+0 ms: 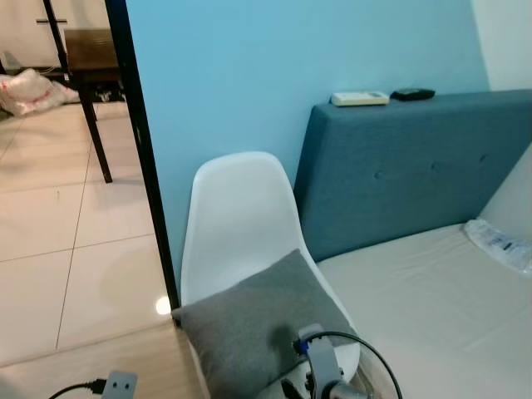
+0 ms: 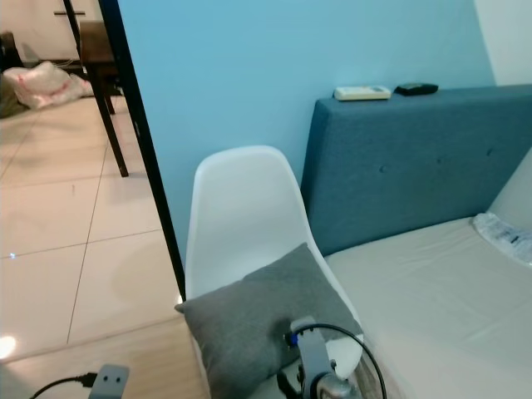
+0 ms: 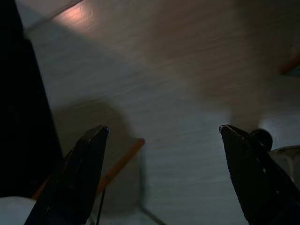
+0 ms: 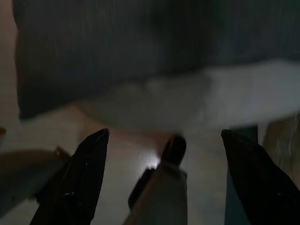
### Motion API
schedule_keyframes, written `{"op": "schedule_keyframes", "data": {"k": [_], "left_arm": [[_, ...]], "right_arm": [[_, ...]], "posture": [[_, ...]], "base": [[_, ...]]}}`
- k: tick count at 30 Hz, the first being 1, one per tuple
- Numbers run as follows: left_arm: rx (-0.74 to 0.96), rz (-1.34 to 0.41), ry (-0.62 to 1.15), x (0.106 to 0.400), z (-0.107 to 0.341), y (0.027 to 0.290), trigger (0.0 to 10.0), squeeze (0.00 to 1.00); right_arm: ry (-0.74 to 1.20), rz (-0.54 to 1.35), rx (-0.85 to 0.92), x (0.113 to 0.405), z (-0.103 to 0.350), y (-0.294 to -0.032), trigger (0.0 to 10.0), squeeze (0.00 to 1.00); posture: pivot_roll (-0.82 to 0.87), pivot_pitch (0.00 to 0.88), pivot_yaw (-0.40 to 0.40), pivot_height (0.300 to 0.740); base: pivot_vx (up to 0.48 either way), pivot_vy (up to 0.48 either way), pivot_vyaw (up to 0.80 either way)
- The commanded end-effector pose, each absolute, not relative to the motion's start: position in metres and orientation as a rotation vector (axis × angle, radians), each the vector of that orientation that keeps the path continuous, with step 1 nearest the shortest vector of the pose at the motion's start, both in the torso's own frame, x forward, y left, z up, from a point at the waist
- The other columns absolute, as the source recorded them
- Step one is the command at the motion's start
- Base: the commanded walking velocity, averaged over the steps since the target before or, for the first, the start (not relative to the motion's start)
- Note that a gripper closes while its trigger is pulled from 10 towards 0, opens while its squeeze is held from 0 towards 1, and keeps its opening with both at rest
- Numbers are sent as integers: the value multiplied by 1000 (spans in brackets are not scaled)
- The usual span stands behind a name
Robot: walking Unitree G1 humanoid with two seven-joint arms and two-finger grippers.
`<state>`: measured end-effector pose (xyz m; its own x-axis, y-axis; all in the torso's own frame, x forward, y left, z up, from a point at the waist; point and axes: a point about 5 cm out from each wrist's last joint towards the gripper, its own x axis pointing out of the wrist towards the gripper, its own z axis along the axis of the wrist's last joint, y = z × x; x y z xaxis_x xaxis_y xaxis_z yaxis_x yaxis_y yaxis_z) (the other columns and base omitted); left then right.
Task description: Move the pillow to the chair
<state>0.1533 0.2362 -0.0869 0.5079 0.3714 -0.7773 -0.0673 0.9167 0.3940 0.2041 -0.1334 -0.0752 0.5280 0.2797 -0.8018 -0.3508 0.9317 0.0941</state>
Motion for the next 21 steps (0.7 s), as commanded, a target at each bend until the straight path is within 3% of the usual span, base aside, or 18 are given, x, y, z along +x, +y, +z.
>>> {"op": "schedule_keyframes", "data": {"k": [1,8,12,14,21], "left_arm": [[348,258,1013,154,-87,234,10000,0],[301,251,1028,152,-91,224,10000,0],[241,185,1048,150,-95,209,10000,0],[257,65,1074,149,-98,197,10000,0],[202,15,1082,153,-97,195,10000,0]], "right_arm": [[976,386,-115,200,-78,-134,10000,0],[1022,381,-138,190,-84,-133,10000,0],[1034,407,-161,188,-85,-131,10000,0],[1053,371,-141,187,-86,-135,10000,0],[1081,370,-161,181,-89,-139,10000,0]], "posture": [[181,0,-107,740],[173,0,-101,740],[161,0,-83,740],[153,0,-71,740],[126,0,-53,740]], "base": [[0,0,0],[0,0,0],[0,0,0],[0,0,0],[0,0,0]]}}
